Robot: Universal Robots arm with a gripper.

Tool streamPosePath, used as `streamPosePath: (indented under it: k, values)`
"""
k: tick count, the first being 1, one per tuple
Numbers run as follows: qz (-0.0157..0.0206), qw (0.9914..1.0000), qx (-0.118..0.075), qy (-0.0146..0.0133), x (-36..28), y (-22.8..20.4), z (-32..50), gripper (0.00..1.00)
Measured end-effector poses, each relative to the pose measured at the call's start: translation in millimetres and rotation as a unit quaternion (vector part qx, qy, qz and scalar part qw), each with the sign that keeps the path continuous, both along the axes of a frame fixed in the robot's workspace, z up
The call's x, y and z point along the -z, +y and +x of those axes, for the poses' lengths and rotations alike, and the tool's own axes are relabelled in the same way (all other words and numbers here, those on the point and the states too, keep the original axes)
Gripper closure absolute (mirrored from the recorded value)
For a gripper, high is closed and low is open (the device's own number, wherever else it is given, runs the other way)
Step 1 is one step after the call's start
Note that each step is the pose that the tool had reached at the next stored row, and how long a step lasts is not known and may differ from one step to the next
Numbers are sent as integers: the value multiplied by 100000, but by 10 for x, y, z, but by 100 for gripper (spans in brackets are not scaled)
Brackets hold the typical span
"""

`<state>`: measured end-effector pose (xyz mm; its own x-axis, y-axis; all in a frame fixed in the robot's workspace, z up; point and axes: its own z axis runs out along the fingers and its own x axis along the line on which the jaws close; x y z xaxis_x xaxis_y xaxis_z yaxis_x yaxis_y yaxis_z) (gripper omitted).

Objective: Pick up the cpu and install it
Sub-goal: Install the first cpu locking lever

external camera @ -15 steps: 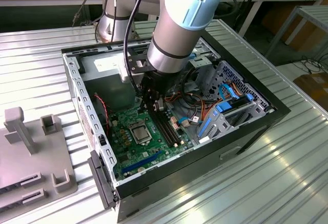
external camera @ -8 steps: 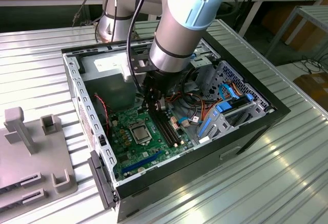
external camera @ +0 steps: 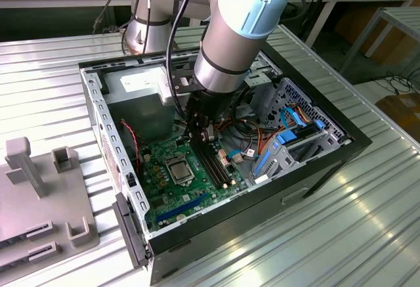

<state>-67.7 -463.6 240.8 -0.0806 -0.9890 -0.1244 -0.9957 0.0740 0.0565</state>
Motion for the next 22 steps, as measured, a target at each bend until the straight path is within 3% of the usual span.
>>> streamPosePath:
  k: [4,15,22]
  values:
    - [-319,99999,-151,-2,0,-34,0,89]
    - [-1457,99988,-450,-1,0,-184,0,89]
    - [-1690,99982,-804,-3,0,-266,0,89]
